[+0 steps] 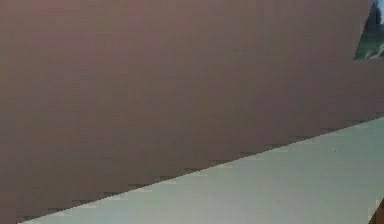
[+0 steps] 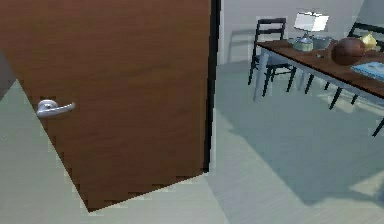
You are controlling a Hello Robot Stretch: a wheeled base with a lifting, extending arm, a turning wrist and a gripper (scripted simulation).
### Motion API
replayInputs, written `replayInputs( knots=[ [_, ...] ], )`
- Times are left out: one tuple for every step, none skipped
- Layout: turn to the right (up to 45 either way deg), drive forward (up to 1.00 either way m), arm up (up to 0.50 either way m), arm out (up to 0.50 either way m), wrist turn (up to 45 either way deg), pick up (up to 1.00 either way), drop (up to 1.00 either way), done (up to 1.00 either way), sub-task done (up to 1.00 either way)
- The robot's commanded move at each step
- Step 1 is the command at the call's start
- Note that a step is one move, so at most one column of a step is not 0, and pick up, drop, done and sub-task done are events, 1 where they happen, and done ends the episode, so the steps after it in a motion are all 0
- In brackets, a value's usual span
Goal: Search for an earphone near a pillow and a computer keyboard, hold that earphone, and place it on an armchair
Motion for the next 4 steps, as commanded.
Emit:
replayInputs(
  knots=[
    [6.0, 0.00, 0.00, 0.00, 0.0, 0.00, 0.00, 0.00, 0.00],
    [0.0, 0.50, 0.00, 0.00, 0.0, 0.00, 0.00, 0.00, 0.00],
    [45.0, 0.00, 0.00, 0.00, 0.0, 0.00, 0.00, 0.00, 0.00],
    [0.0, 0.30, 0.00, 0.00, 0.0, 0.00, 0.00, 0.00, 0.00]
  ],
)
